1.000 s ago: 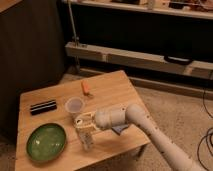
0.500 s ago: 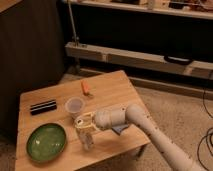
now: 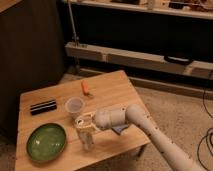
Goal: Stand the bottle upright
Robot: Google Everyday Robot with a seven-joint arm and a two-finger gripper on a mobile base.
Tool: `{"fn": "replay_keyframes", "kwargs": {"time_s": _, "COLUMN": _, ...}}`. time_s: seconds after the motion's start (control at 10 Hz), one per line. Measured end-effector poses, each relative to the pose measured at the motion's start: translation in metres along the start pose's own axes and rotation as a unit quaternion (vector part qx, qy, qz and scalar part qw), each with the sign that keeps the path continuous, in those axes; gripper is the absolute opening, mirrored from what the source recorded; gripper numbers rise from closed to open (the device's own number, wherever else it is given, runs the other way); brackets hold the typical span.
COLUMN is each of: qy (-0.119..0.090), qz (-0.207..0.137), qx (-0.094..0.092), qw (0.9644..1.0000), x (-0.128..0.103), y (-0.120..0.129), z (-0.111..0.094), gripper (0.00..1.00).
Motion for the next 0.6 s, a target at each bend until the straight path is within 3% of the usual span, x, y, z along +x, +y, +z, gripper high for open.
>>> {"fn": "replay_keyframes", "kwargs": {"time_s": 0.2, "qy": -0.011, "qz": 0.007, "qx": 0.014, "qw": 0.9998, "x": 0.0005, "y": 0.0024, "z": -0.0070, "gripper": 0.71}}
{"fn": "replay_keyframes", "kwargs": {"time_s": 0.6, "qy": -0.022, "qz": 0.014, "qx": 0.031, "qw": 0.9992, "x": -0.0008, "y": 0.0008, "z": -0.0093, "gripper": 0.73}}
